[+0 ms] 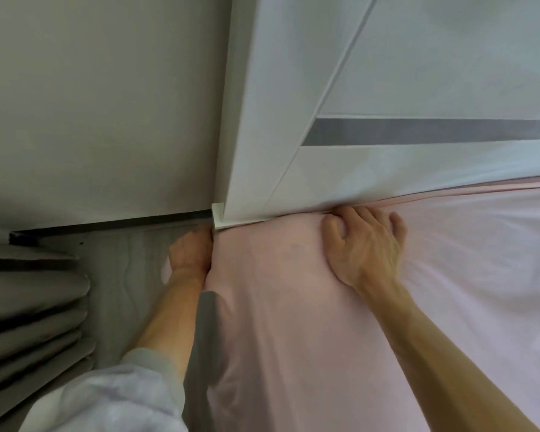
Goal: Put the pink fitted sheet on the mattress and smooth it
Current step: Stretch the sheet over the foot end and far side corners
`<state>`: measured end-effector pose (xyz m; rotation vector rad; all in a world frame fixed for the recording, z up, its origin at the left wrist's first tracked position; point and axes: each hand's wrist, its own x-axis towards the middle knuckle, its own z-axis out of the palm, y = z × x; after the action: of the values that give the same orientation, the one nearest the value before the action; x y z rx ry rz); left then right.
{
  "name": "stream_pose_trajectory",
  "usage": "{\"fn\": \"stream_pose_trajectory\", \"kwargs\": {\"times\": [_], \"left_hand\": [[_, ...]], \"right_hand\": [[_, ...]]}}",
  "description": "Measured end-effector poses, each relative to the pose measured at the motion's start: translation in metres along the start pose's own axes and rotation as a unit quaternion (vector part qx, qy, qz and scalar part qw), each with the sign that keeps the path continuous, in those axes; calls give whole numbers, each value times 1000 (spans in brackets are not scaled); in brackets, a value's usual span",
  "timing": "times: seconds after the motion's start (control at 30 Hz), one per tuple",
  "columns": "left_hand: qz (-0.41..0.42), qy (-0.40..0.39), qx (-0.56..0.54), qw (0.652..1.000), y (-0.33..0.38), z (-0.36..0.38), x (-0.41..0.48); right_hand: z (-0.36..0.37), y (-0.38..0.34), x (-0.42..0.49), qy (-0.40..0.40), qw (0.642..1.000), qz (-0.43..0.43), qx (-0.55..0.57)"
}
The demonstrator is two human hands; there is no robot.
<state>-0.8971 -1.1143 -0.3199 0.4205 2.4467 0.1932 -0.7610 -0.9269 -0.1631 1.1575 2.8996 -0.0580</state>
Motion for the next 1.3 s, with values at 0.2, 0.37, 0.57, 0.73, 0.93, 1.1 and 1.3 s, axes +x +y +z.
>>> {"fn": "stream_pose_trajectory", "kwargs": {"times": [0.2, 0.37, 0.57, 0.73, 0.93, 1.1, 1.3], "left_hand": [[3, 23, -12, 1000, -1, 8, 6], [28, 37, 3, 999, -5, 11, 21], [-14, 122, -25, 992, -17, 8, -7], [45, 153, -118, 980, -6, -56, -82], [249, 123, -41, 960, 61, -132, -167], [406, 44, 57, 911, 139, -145, -201], [474, -18, 120, 872, 235, -149, -204]], "right_hand": [[12, 7, 3, 46, 999, -27, -4], [27, 5, -7, 178, 982, -47, 38], [10, 10, -37, 69, 996, 26, 46], [-24, 16, -58, -129, 989, 66, 22], [-76, 24, -84, -260, 959, 102, 59], [-110, 36, -108, -283, 934, 175, 129], [-125, 103, -131, -246, 885, 323, 226]]}}
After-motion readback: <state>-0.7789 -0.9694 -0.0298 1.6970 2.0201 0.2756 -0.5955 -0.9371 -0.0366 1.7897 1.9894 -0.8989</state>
